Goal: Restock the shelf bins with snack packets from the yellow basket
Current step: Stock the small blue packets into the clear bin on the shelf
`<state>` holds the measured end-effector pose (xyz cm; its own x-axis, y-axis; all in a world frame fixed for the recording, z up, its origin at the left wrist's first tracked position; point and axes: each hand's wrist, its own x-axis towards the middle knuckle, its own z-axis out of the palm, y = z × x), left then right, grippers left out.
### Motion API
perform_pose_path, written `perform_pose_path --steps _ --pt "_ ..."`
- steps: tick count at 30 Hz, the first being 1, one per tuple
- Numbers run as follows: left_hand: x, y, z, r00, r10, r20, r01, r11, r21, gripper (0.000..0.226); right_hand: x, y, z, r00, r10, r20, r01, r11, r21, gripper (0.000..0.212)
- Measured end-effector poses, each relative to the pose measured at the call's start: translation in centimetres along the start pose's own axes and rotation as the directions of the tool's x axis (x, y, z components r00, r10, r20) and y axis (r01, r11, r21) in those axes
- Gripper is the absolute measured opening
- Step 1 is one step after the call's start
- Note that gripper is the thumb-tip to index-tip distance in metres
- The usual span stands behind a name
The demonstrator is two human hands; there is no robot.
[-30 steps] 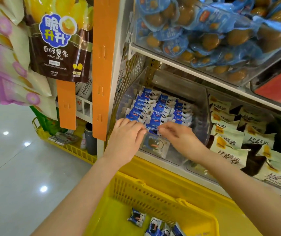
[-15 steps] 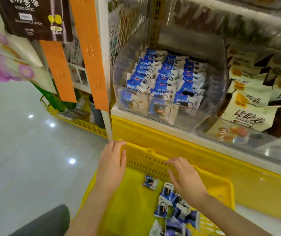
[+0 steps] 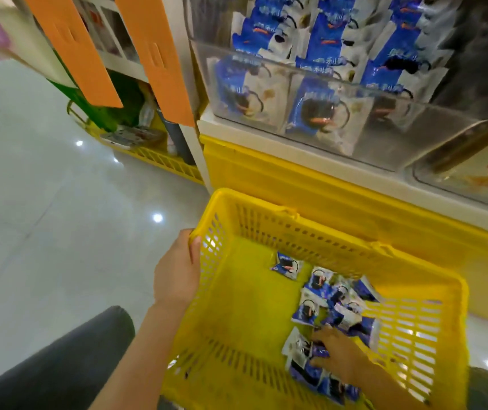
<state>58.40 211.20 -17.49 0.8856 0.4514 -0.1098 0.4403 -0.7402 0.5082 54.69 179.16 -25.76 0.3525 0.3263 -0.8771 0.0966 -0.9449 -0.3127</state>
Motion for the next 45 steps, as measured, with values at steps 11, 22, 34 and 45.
perform_pose_path --steps 11,22,34,45 --pt "-0.3 0.4 -0.2 0.997 -0.069 0.031 0.069 0.998 -0.007 0.030 0.8 -2.4 1.5 0.997 0.068 -0.023 -0.068 0.998 -0.017 0.023" --pt "-8.1 5.3 1.8 0.956 -0.036 0.293 0.164 0.889 -0.427 0.033 -4.3 -6.9 -4.3 0.862 -0.099 -0.497 0.407 0.721 0.562 0.014" --pt "-11.9 5.8 3.2 0.730 -0.062 0.681 0.593 0.554 -0.585 0.027 -4.7 -2.1 -1.1 0.877 0.107 -0.469 0.228 0.766 0.602 0.017" --pt "-12.6 5.3 4.8 0.691 -0.137 0.710 0.631 0.593 -0.500 0.021 -2.8 3.0 4.7 0.975 0.201 -0.098 -0.183 0.969 0.165 0.038"
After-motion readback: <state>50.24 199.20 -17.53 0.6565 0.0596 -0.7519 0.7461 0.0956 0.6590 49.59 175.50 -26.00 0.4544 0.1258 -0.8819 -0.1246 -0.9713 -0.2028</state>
